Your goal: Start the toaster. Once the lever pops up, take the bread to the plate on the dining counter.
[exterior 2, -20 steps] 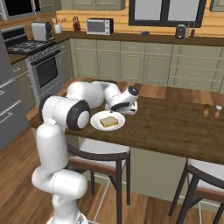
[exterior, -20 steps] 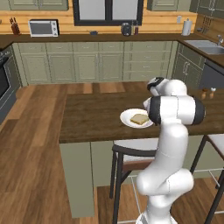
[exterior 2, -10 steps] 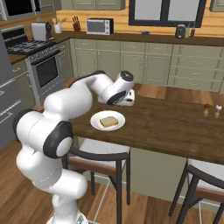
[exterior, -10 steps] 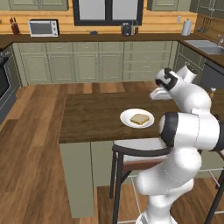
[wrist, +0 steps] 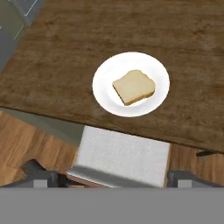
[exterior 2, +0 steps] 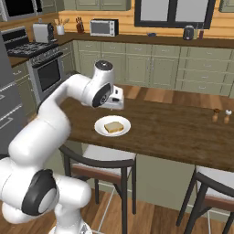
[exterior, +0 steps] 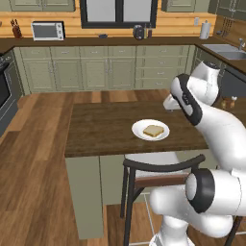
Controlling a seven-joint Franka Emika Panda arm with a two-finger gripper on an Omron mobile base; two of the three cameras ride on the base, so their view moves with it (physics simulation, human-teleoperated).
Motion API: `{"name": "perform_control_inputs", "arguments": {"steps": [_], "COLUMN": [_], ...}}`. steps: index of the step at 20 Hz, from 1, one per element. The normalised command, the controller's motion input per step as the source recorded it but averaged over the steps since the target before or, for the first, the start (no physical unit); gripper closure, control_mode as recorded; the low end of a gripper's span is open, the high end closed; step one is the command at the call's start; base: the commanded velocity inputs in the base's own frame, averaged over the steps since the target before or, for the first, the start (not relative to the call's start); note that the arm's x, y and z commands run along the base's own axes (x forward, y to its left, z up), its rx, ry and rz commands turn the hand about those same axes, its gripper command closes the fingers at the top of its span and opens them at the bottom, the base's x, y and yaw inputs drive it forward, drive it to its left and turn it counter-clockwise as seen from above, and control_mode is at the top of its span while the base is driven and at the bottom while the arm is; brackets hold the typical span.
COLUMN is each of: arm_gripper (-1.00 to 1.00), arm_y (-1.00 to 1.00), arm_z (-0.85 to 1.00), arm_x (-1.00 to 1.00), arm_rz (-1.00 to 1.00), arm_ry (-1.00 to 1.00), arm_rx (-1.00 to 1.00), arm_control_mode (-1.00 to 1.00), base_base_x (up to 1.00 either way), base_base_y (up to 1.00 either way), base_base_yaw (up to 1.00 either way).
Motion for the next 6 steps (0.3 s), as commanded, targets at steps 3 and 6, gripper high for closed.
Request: {"name": "perform_control_inputs", "arguments": {"steps": [3,6], "arm_gripper": [-1.00,-1.00], "arm_y": [0.58,0.65], "arm_z": [0.13,0.00], "arm_x": [-1.00,-0.97], "arm_rz": [-0.08,-0.06], "arm_ry": [0.14,0.10], "arm_rx": [-0.11,-0.13], "arm_control_mode": [-1.00,-1.00], "base_base_x": [0.00,0.00], "base_base_y": [0.00,0.00], "base_base_yaw": [0.00,0.00]}}
